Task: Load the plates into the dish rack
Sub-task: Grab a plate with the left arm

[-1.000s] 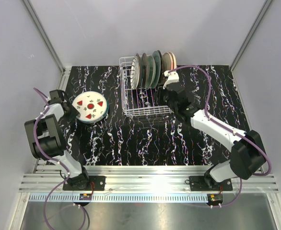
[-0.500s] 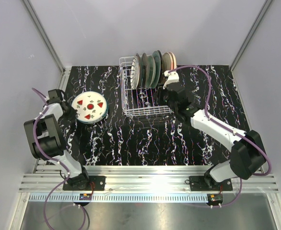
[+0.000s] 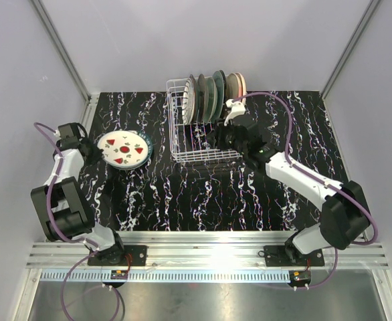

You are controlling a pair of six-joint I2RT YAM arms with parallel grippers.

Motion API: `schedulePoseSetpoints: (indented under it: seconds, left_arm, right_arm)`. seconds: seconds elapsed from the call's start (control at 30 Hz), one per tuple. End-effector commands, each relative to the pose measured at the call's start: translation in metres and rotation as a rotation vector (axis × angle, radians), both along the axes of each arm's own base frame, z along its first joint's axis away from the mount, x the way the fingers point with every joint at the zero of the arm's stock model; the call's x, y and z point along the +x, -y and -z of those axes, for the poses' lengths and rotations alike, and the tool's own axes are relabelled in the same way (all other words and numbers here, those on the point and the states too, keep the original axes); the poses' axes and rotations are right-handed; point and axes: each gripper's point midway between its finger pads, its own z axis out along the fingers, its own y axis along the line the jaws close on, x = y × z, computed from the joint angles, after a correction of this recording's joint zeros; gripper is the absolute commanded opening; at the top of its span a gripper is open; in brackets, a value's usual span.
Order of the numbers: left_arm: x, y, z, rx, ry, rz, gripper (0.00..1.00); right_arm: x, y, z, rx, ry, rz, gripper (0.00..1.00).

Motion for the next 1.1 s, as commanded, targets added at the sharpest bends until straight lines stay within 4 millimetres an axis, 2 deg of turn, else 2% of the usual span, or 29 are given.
schedulePoseSetpoints:
  seconds: [0.0, 0.07, 0.1, 0.23, 0.4, 0.43, 0.5, 0.53, 0.57, 0.63, 0.67, 0.7, 0.73, 0.77, 0.83, 0.87, 0.9, 0.93, 0.97, 1.07]
  left_arm:
    - [0.017, 0.016, -0.029, -0.065, 0.144, 0.062, 0.00]
    - [0.017, 0.019, -0.030, -0.091, 0.150, 0.066, 0.00]
    - [0.016, 0.020, -0.030, -0.098, 0.152, 0.066, 0.00]
    - [0.018, 0.023, -0.035, -0.142, 0.185, 0.071, 0.00]
    - [0.024, 0.035, -0.053, -0.243, 0.292, 0.109, 0.00]
    - [0.023, 0.036, -0.053, -0.259, 0.296, 0.113, 0.00]
    - [0.023, 0.040, -0.057, -0.288, 0.310, 0.126, 0.00]
    - [0.023, 0.041, -0.060, -0.290, 0.319, 0.129, 0.00]
    - [0.022, 0.041, -0.062, -0.296, 0.323, 0.129, 0.00]
    - [0.020, 0.041, -0.065, -0.294, 0.330, 0.124, 0.00]
    - [0.019, 0.042, -0.067, -0.300, 0.334, 0.121, 0.00]
    - [0.020, 0.041, -0.073, -0.298, 0.353, 0.121, 0.00]
    - [0.018, 0.041, -0.072, -0.307, 0.355, 0.117, 0.00]
    - [0.018, 0.043, -0.075, -0.325, 0.367, 0.113, 0.00]
    - [0.016, 0.041, -0.078, -0.341, 0.389, 0.108, 0.00]
    - [0.016, 0.042, -0.080, -0.356, 0.395, 0.101, 0.00]
    - [0.016, 0.039, -0.082, -0.356, 0.408, 0.094, 0.00]
    - [0.015, 0.041, -0.082, -0.368, 0.410, 0.096, 0.00]
    - [0.015, 0.040, -0.083, -0.376, 0.415, 0.087, 0.00]
    - [0.013, 0.041, -0.088, -0.396, 0.434, 0.089, 0.00]
  right_arm:
    - [-0.007, -0.031, -0.024, 0.134, -0.012, -0.137, 0.45]
    - [-0.019, -0.049, -0.022, 0.199, -0.061, -0.223, 0.47]
    - [-0.021, -0.057, -0.029, 0.252, -0.067, -0.249, 0.48]
    - [-0.032, -0.086, -0.031, 0.301, -0.092, -0.343, 0.50]
    - [-0.049, -0.126, -0.024, 0.351, -0.149, -0.424, 0.55]
    - [-0.049, -0.131, -0.028, 0.365, -0.150, -0.434, 0.57]
    - [-0.053, -0.145, -0.019, 0.368, -0.184, -0.449, 0.60]
    - [-0.051, -0.151, -0.024, 0.375, -0.177, -0.448, 0.61]
    - [-0.050, -0.157, -0.013, 0.363, -0.205, -0.445, 0.63]
    - [-0.048, -0.168, -0.017, 0.380, -0.225, -0.439, 0.63]
    - [-0.045, -0.173, -0.001, 0.370, -0.270, -0.431, 0.62]
    - [-0.044, -0.177, 0.002, 0.386, -0.303, -0.428, 0.63]
    - [-0.041, -0.183, -0.003, 0.404, -0.309, -0.432, 0.62]
    - [-0.038, -0.187, 0.014, 0.388, -0.359, -0.413, 0.62]
    - [-0.035, -0.195, 0.011, 0.408, -0.380, -0.413, 0.63]
    - [-0.035, -0.200, 0.021, 0.400, -0.410, -0.403, 0.62]
    - [-0.034, -0.201, 0.023, 0.398, -0.415, -0.401, 0.63]
    - [-0.033, -0.206, 0.017, 0.407, -0.410, -0.410, 0.63]
    - [-0.034, -0.208, 0.027, 0.392, -0.436, -0.404, 0.64]
    - [-0.033, -0.216, 0.032, 0.391, -0.467, -0.401, 0.65]
